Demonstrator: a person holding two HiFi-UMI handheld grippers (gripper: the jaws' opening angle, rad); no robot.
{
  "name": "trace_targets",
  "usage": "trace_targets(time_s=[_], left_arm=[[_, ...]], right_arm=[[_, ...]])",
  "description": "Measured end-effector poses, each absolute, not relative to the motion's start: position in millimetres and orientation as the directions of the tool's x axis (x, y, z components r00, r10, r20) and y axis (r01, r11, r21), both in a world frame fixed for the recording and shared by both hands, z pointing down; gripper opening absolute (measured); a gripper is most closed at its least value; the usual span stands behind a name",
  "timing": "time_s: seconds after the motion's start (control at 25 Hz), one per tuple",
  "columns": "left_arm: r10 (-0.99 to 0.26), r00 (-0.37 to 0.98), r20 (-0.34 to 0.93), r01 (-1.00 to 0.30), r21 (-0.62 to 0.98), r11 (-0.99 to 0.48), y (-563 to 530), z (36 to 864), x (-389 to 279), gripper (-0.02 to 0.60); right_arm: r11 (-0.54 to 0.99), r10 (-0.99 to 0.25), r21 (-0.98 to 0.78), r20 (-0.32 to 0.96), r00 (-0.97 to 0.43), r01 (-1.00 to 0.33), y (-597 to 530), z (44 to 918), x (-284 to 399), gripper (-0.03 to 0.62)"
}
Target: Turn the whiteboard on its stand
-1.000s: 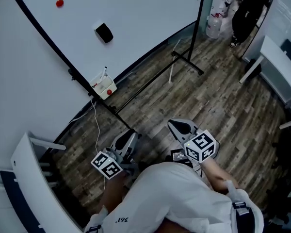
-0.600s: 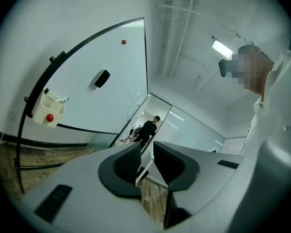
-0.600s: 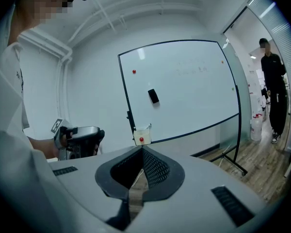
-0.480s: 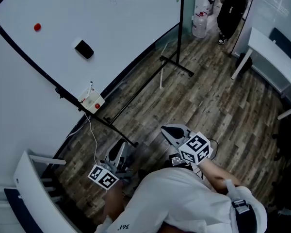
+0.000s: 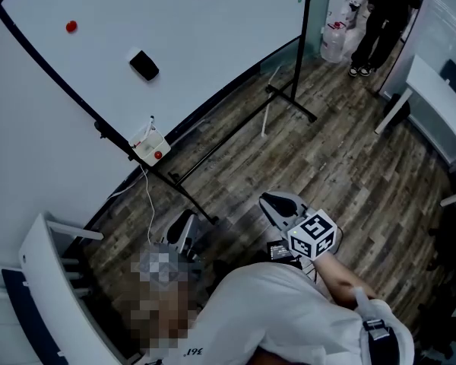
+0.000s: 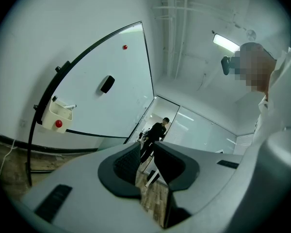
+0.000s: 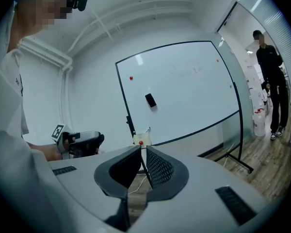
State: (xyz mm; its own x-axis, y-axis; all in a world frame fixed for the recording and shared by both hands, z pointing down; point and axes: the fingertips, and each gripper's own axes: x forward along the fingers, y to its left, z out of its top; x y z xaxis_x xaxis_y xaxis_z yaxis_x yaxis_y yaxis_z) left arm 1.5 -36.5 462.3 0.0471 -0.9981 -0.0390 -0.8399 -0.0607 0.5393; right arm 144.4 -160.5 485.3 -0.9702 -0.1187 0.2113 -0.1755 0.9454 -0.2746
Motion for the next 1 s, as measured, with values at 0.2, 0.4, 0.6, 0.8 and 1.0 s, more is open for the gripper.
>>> trace_targets(time_s=[0.2, 0.4, 0.6, 0.8, 1.0], left_arm=[[-1.0, 0.01, -0.012, -0.85, 0.526, -0.015, -33.6, 466.0, -4.0, 0.075], [-1.0, -0.021, -0.003, -0.856, 0.517, 0.016, -31.9, 469.1, -17.0, 0.089], [-0.999, -0.047, -0.009, -0.864, 0.502, 0.036, -27.0, 468.5, -42.2, 0.101], [-0.999, -0.032, -0.017, -0.875, 0.484, 0.02, -24.0, 467.4, -76.6, 0.103], [-1.0, -0.004, -0.024, -0.88, 0.475, -0.008, -22.4, 462.5, -116.1, 0.103]], right_arm=[[0.942, -0.126, -0.283, 0.208, -0.97, -0.183, -167.3, 487.3, 145.2, 0.032], [0.942, -0.12, -0.287, 0.204, -0.972, -0.176, -169.9, 489.8, 138.1, 0.054], [0.945, -0.112, -0.279, 0.213, -0.971, -0.17, -164.1, 491.1, 122.4, 0.075], [0.942, -0.138, -0.273, 0.213, -0.967, -0.195, -158.2, 492.2, 97.1, 0.077], [0.937, -0.166, -0.271, 0.214, -0.963, -0.221, -148.4, 488.0, 66.6, 0.077]])
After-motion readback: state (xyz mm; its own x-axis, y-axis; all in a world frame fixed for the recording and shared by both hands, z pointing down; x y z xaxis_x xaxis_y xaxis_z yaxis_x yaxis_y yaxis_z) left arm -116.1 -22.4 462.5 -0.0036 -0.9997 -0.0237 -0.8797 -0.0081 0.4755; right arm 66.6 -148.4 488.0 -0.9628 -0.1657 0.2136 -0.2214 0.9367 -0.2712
